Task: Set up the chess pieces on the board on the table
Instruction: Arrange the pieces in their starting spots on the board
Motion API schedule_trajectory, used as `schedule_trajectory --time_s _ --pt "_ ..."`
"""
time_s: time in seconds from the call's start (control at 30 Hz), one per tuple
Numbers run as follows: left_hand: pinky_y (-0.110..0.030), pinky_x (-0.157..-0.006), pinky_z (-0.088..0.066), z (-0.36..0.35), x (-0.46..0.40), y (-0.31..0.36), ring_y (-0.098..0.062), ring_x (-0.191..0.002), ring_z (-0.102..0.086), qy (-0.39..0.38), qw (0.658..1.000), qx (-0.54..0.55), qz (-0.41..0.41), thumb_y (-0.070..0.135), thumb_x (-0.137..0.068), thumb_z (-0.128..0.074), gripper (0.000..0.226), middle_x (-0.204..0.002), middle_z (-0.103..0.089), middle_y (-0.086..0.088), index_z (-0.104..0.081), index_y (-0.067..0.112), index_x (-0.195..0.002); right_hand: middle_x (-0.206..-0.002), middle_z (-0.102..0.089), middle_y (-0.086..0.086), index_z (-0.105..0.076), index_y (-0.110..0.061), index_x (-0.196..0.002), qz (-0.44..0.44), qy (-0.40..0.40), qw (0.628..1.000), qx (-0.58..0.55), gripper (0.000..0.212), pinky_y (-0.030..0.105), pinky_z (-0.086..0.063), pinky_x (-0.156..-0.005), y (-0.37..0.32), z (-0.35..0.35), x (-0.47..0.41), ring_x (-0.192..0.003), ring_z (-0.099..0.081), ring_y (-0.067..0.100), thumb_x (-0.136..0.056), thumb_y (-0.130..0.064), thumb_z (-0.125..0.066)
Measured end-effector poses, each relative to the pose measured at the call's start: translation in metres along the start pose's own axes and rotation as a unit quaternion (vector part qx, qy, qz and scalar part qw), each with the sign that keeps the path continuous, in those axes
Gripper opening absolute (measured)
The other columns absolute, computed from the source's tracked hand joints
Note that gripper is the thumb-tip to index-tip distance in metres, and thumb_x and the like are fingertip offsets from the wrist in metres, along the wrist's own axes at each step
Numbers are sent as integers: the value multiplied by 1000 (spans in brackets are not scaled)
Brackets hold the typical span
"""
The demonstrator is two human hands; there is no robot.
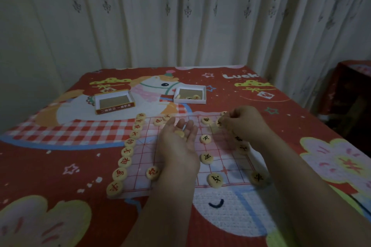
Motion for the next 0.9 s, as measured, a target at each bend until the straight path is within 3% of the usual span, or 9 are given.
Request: schedule_trajectory --time_s 0.07,0.13,0.3,0.47,0.57,0.67,0.77,0.9 --pt "-41 -89 -55 0 1 -1 -28 -90 -67 3 1000 -7 2 17 -102 -48 22 -90 -62 -9 -58 10 -121 -42 -54 -8 -66 -9 -65 -5 -19 998 53 26 21 -35 -43 -5 -9 -6 -42 -42 12 -90 -13 -69" --pt "-40 -90 -54 0 2 -3 -27 -93 -67 6 1000 -14 4 18 -102 -49 24 -93 -62 -8 -58 10 -123 -54 -57 2 -68 -5 -70 2 -34 995 94 22 22 -36 -47 -14 -20 -13 -47 -45 13 -89 -15 -71" --pt "-41 -94 -54 -1 4 -3 -28 -97 -66 9 1000 -14 6 18 -101 -50 27 -103 -63 -11 -57 10 -126 -81 -71 10 -73 -2 -89 -2 -64 985 159 15 34 -56 -69 -24 -51 -39 -75 -66 24 -81 -14 -76" --pt "-46 -99 -52 -2 5 -3 -30 -97 -66 9 1000 -5 7 17 -101 -50 23 -110 -62 -14 -58 10 -121 -59 -51 6 -59 -5 -68 -3 -49 971 235 22 28 -41 -55 -15 -65 -49 -62 -52 25 -83 -16 -70" --pt "-45 -99 -52 -3 6 -4 -32 -100 -66 3 1000 5 14 16 -100 -51 18 -111 -64 -15 -60 9 -114 -64 -56 6 -64 -6 -78 4 -23 968 251 25 30 -43 -59 -11 -59 -47 -68 -58 27 -86 -29 -70" --pt "-43 -102 -49 -6 8 -5 -31 -103 -66 -16 999 14 25 17 -102 -48 25 -112 -66 -14 -59 6 -122 -68 -65 5 -70 -9 -77 19 2 981 195 21 30 -48 -60 -12 -45 -38 -64 -62 20 -89 -27 -69" --pt "-42 -107 -44 -10 9 -6 -31 -112 -61 -43 999 8 29 16 -105 -41 27 -117 -64 -14 -54 7 -127 -61 -59 4 -66 -1 -77 57 14 993 101 26 24 -38 -51 -21 -31 -15 -49 -45 11 -95 -20 -63" --pt "-43 -112 -39 -14 7 -9 -32 -122 -56 -74 996 15 42 16 -106 -38 30 -117 -64 -14 -53 6 -129 -86 -72 14 -71 -7 -88 105 -39 992 -52 17 27 -48 -59 -35 -30 16 -63 -58 12 -95 -20 -64"
Point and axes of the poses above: each hand's wrist, its own x-axis away from the middle knuckle, its own z-axis out of the back of the hand, y = z × x, the point moved 8 cm from there along -x, towards the middle knuckle
